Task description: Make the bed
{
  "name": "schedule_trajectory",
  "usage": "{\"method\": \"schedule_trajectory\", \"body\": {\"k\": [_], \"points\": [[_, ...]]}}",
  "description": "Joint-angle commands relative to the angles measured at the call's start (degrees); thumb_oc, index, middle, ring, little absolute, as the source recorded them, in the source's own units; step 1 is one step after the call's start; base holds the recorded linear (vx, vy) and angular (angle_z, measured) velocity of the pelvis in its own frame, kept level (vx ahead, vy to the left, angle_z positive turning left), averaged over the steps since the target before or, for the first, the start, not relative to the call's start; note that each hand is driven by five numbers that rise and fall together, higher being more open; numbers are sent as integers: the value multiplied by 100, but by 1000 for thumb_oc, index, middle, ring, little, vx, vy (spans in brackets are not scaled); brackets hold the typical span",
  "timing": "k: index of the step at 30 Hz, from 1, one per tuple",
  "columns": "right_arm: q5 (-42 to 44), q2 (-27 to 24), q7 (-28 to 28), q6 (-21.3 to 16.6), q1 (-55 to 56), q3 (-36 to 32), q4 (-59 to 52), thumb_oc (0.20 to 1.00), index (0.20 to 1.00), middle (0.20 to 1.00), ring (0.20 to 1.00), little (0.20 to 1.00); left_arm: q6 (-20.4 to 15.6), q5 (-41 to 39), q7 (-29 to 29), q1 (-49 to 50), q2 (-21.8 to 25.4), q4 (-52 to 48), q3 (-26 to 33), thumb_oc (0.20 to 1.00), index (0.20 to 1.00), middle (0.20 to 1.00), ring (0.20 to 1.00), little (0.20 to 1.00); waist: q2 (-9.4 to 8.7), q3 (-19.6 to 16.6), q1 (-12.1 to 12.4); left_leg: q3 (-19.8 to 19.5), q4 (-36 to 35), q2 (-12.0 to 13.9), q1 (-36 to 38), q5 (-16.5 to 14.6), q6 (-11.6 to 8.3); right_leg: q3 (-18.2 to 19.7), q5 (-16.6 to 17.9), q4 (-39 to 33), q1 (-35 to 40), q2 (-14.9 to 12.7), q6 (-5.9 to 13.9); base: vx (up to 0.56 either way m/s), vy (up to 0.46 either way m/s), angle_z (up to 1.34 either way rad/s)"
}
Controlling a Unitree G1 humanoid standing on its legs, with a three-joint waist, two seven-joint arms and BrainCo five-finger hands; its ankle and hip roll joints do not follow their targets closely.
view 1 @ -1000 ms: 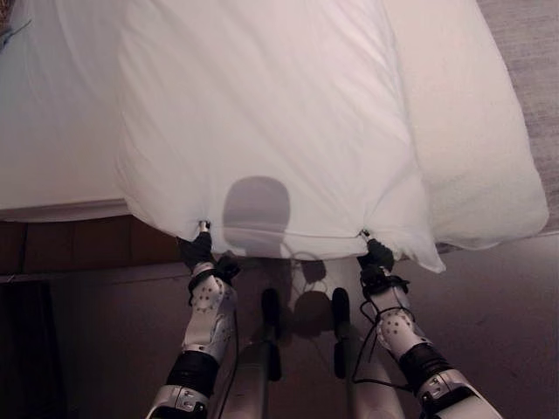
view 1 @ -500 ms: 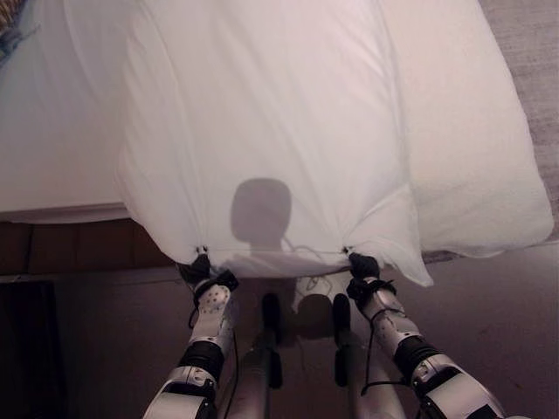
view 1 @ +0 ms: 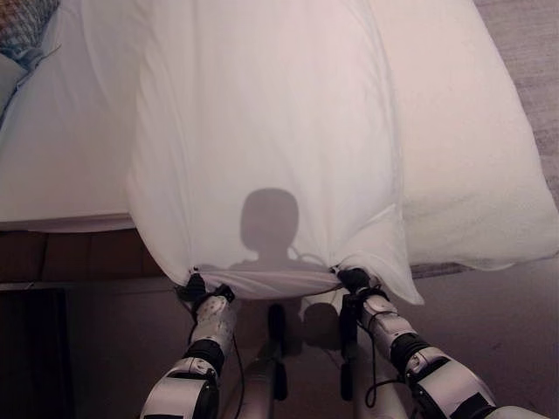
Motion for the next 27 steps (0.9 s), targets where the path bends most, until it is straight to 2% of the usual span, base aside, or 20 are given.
{"method": "schedule_trajectory", "body": {"k": [1,8,14,18,22,23,24,25,26,27], "points": [[-501,-129,-2,790,958,321,1151,1000,1000,1000,1000,1000,401,-746,697,1023,606,1308,886,1000,1000,1000,1000,1000,-427,106,194,168,222,-16,-245,-198,-192,-55,383,-4,-205,-384,432,41,-10,3],[-519,-262,2,813,1154,91,1246,1000,1000,1000,1000,1000,654,-889,225,1235,505,1524,788,1000,1000,1000,1000,1000,-460,3,172,150,167,3,-121,-214,-177,-105,382,-37,-87,-386,435,31,-12,5],[-644,-443,105,902,1471,-152,1360,1000,1000,1000,1000,1000,1158,-784,-648,1639,340,1803,489,1000,1000,1000,1000,1000,-435,-156,139,60,32,36,90,-174,-185,-172,361,-83,91,-380,438,32,-18,6],[-362,-490,86,837,1664,-409,1317,1000,1000,1000,1000,1000,1361,-620,-879,1861,323,2015,431,1000,1000,1000,1000,1000,-414,-264,124,14,-103,51,224,-124,-198,-234,355,-146,208,-365,444,34,-25,3],[-420,-507,-18,721,1713,-378,1113,1000,1000,1000,1000,1000,1362,-216,-829,1966,330,1886,249,1000,1000,1000,1000,1000,-425,-318,126,4,-186,66,291,-96,-212,-249,355,-184,257,-351,445,0,0,0],[-448,-538,-40,593,1739,-293,832,1000,1000,1000,1000,1000,1196,-155,-817,1965,332,1470,131,1000,1000,1000,1000,1000,-424,-334,123,-25,-201,65,284,-80,-219,-267,346,-187,256,-347,448,0,0,0],[-448,-539,-41,594,1742,-293,830,1000,1000,1000,1000,1000,1197,-154,-814,1969,330,1466,130,1000,1000,1000,1000,1000,-422,-336,123,-26,-200,65,285,-80,-219,-268,346,-187,257,-347,448,-3,-36,3],[-324,-597,23,447,1827,-187,299,1000,1000,1000,1000,1000,972,283,-885,2086,344,455,-370,1000,1000,1000,1000,1000,-416,-308,117,-71,-205,65,270,-50,-231,-298,330,-178,259,-340,453,-14,-31,5],[-229,-661,104,340,1910,-113,-153,1000,1000,1000,1000,1000,892,748,-1052,2253,475,-392,-796,1000,1000,1000,1000,1000,-409,-287,118,-102,-200,62,245,-37,-237,-307,321,-161,245,-337,452,-16,-42,10],[-126,-699,155,318,1950,-92,-384,1000,1000,1000,1000,1000,836,659,-1196,2315,541,-757,-821,1000,1000,1000,1000,1000,-408,-279,127,-122,-194,62,222,-29,-241,-321,314,-155,234,-337,452,-17,-28,12]]}}
